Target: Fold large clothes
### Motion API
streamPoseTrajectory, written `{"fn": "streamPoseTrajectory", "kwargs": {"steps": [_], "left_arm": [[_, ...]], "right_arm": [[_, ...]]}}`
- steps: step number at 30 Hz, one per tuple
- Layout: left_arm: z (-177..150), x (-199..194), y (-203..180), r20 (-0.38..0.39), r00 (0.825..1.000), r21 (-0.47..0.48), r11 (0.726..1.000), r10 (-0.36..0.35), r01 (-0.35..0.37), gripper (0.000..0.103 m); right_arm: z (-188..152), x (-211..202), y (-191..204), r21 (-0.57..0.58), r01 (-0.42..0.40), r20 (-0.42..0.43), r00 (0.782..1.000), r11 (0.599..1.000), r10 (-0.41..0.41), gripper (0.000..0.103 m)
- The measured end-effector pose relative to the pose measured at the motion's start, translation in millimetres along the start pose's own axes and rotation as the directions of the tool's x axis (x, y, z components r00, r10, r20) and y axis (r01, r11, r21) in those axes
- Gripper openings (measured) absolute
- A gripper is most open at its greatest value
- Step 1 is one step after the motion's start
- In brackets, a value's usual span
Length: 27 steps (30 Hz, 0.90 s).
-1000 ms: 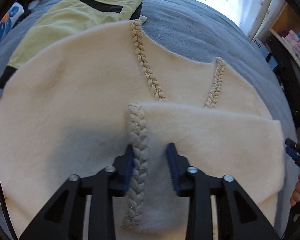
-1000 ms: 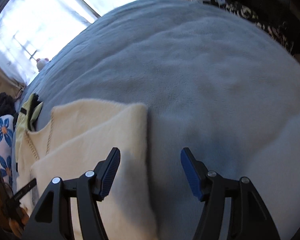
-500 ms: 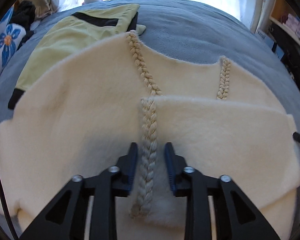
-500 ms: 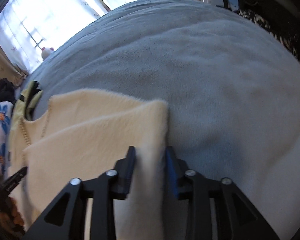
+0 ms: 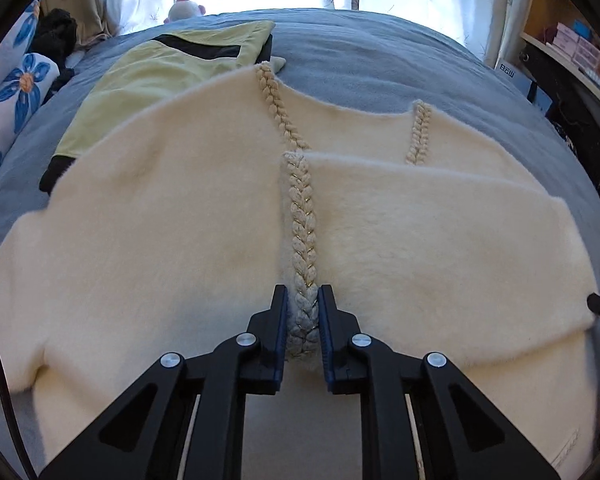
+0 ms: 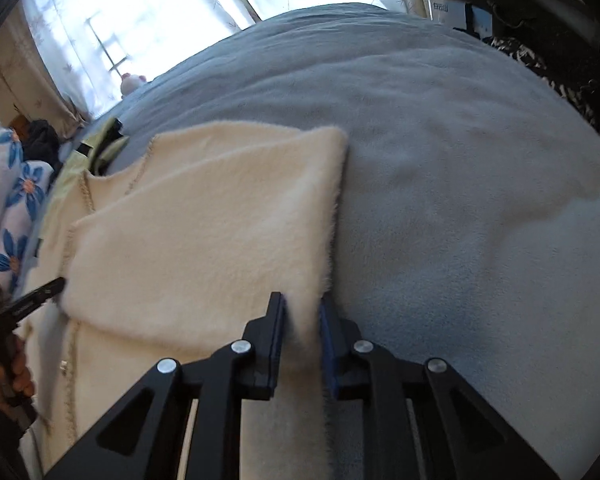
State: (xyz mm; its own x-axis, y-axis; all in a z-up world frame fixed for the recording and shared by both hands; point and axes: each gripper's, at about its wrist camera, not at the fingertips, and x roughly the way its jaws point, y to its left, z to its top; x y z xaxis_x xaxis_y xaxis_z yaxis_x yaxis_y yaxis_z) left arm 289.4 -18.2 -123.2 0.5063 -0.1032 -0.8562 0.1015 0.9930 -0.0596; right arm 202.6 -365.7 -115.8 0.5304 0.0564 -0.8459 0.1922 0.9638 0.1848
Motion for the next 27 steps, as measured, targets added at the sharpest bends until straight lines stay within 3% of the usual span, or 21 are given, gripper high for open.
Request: {"fn": "streamPoseTrajectory", "kwargs": {"steps": [2,7,10,13,17,21,27], "left_arm": [[-7.9,0.3,1.4,-0.03,0.999,-0.012,1.0,0.014,-0.015,0.014],[-11.0,-26.6,-2.8,0.046,0.998,-0.015,0.999,0.048,-0.048,0.015],[-6.9,-41.4,-17.5,0.098,0.995,-0.009,1.0,0.018,-0.017,0.015],[-3.9,-44.4,-41.9,0.082,0.996,0.003,1.0,-0.03,0.03,0.015],[-7.4,-32.1,-77.2,0.079,0.996,0.03,0.999,-0.043,0.04,0.015],[-16.0,-5.2,-89.6,0.02,0.999,0.011,0.999,-0.047,0.047,0.016],[-20.4,4.0,-77.2,0.029,0.999,0.014,0.999,-0.038,0.037,0.016]], "right_arm": [[-0.9,1.3,5.0,-0.02,0.046,-0.005,0.999,0.999,-0.046,0.022],[2.7,-27.1,32.1,-0.061,0.163,0.097,0.983,0.985,-0.156,0.026],[-0.1,-36.6,53.2,-0.12,0.111,0.133,0.987,0.986,-0.095,0.027],[-2.7,-24.5,83.8,-0.164,0.037,0.073,0.997,0.986,-0.025,0.027],[-5.6,-1.6,111.5,-0.156,-0.058,-0.001,0.998,0.986,0.059,0.027],[-10.4,16.0,111.8,-0.147,-0.046,-0.035,0.999,0.988,0.042,0.027],[-12.2,9.0,65.8,-0.058,0.042,-0.008,0.999,0.997,-0.042,0.027]]}}
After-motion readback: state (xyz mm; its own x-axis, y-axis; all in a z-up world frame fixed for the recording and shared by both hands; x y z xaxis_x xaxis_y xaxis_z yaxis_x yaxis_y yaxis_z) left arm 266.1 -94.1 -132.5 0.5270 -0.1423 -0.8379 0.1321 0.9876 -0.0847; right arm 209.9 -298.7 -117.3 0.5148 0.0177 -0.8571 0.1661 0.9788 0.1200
